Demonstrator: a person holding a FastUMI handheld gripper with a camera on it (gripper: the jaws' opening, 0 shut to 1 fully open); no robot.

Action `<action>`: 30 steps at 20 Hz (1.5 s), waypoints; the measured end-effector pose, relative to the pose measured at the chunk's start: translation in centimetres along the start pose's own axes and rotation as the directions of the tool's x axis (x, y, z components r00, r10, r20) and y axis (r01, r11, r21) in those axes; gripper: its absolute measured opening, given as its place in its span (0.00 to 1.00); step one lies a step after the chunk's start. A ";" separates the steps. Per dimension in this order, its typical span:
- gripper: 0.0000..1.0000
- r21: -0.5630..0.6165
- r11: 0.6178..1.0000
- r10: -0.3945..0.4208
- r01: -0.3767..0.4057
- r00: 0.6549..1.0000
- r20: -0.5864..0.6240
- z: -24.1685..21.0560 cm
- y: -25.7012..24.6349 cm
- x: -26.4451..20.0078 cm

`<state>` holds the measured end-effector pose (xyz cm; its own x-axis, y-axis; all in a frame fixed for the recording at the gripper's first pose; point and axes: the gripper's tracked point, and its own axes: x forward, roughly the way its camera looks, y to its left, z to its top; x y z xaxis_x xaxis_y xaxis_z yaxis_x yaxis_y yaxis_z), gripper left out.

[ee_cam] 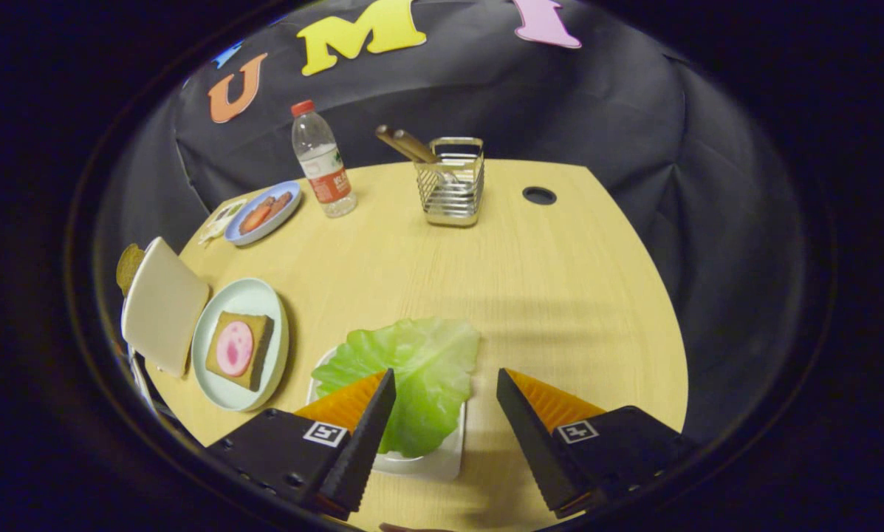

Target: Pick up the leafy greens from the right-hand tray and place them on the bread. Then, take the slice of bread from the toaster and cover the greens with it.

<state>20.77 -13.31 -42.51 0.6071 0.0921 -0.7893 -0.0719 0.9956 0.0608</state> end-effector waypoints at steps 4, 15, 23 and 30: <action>0.80 0.057 0.998 -0.012 0.015 0.999 -0.045 -0.5 0.3 1.4; 0.37 -0.001 1.000 -0.025 0.025 1.000 -0.002 0.1 2.7 0.4; 0.12 0.044 0.998 -0.041 0.043 0.998 -0.052 -1.1 3.0 2.1; 0.01 0.070 0.981 -0.180 0.183 0.982 -0.050 -2.0 -0.4 1.0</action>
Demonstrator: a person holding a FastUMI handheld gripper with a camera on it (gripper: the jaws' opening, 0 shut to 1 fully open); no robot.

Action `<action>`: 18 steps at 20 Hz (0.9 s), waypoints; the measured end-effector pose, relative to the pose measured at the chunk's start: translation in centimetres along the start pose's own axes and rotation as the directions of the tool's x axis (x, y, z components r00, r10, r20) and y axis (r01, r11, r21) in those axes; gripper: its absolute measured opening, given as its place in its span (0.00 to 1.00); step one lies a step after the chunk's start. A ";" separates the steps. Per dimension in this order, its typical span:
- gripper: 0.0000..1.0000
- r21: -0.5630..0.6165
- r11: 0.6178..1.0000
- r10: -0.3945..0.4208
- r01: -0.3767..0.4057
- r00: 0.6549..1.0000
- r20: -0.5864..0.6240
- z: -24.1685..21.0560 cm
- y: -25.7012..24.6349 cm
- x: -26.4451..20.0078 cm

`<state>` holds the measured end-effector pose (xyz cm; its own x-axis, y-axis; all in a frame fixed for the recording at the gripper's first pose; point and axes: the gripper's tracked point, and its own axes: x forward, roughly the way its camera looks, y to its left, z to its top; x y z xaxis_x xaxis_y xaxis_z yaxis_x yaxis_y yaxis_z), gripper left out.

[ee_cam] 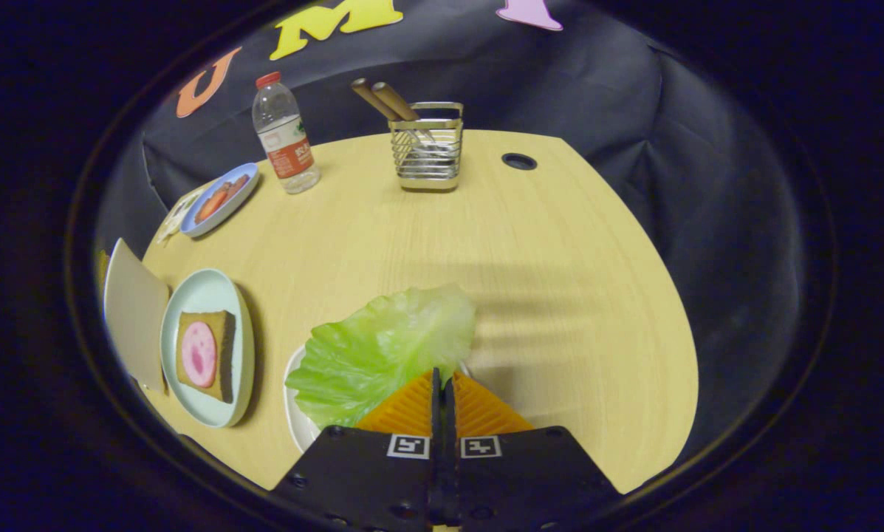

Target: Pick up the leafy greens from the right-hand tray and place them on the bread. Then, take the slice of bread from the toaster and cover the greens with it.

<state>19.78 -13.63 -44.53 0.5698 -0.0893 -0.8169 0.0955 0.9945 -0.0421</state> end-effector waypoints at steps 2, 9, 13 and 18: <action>0.01 0.031 0.999 0.036 -0.037 0.999 0.026 0.2 0.5 -1.1; 0.01 0.014 0.993 0.108 -0.113 0.974 0.199 3.5 4.9 -9.6; 0.01 -0.021 0.989 0.145 -0.144 0.958 0.247 4.4 9.6 -14.2; 0.00 -0.111 0.976 0.211 -0.189 0.945 0.250 3.7 18.1 -18.2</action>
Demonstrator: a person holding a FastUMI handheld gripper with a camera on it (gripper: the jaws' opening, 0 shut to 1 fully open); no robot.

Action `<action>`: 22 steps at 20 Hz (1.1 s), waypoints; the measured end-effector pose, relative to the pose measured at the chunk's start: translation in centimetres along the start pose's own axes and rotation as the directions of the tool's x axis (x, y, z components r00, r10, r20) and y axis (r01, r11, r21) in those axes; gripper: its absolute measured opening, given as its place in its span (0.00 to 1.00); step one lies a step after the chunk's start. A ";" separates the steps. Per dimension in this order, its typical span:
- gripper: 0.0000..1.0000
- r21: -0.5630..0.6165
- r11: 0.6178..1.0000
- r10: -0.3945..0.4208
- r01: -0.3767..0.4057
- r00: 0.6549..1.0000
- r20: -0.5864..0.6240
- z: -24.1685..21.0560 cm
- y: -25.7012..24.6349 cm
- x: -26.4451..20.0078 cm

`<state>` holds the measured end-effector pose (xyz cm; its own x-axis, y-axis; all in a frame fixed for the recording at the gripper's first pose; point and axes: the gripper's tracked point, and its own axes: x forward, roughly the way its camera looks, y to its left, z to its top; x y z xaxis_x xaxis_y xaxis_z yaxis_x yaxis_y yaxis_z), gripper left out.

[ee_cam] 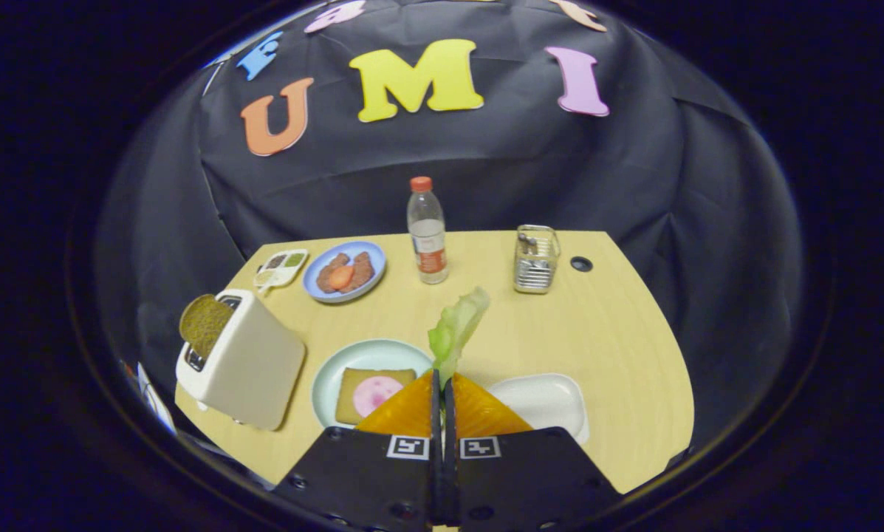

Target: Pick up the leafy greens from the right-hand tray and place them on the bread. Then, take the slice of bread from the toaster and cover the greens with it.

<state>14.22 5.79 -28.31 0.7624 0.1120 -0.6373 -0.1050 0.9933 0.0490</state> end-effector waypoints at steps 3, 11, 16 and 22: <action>0.00 -0.045 0.998 0.032 -0.032 0.999 -0.015 -0.2 5.8 -0.2; 0.01 -0.044 0.996 0.067 -0.073 0.989 -0.129 -3.9 12.7 5.3; 0.01 -0.081 0.996 -0.051 0.037 0.983 -0.179 -5.7 9.2 8.7; 0.02 -0.086 0.989 -0.137 0.120 0.965 -0.225 -6.8 5.8 10.4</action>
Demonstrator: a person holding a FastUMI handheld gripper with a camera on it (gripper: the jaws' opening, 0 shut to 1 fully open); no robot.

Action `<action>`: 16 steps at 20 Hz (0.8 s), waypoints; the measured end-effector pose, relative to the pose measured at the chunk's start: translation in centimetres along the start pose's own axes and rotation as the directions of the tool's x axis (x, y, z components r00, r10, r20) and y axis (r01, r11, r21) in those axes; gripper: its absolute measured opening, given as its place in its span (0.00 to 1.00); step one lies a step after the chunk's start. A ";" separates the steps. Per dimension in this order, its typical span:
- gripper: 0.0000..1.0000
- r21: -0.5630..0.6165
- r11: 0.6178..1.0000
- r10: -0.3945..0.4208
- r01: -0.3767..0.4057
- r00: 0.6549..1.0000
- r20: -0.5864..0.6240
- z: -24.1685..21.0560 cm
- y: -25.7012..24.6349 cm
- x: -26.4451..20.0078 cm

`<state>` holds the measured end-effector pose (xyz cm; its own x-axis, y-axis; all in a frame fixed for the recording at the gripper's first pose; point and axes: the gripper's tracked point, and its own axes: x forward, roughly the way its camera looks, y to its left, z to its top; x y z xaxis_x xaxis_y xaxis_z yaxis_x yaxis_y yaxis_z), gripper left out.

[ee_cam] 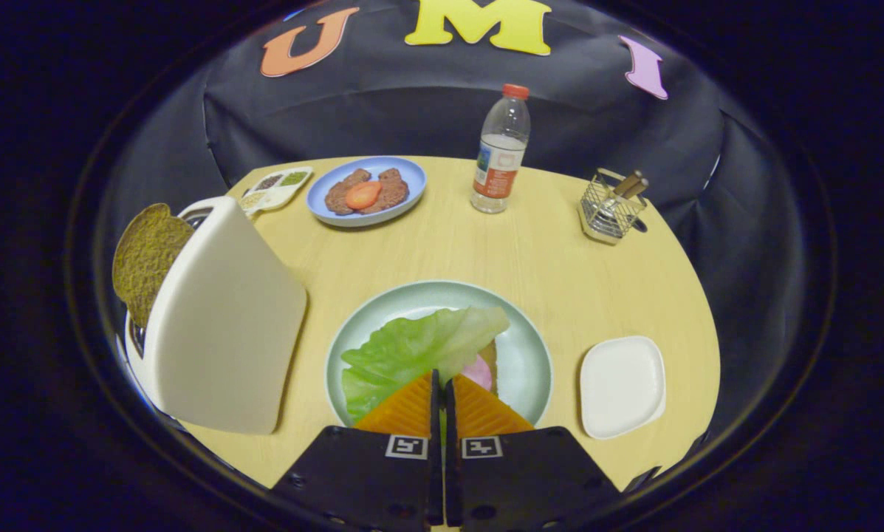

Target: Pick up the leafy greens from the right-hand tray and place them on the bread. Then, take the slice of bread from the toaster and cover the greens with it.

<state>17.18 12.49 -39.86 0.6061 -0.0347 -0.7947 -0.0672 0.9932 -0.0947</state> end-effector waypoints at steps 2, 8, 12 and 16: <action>0.05 0.015 1.000 -0.017 0.017 1.000 -0.008 -0.1 -0.7 0.4; 0.18 0.011 0.999 -0.038 0.038 0.999 0.018 0.8 -1.9 -0.9; 0.39 0.005 1.000 -0.020 0.019 0.993 0.113 3.0 -0.7 -4.7; 0.56 -0.021 0.999 0.042 -0.039 0.979 0.201 5.0 2.9 -9.1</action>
<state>15.43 16.25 -29.88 0.7495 0.0302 -0.6613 -0.1077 0.9912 -0.0767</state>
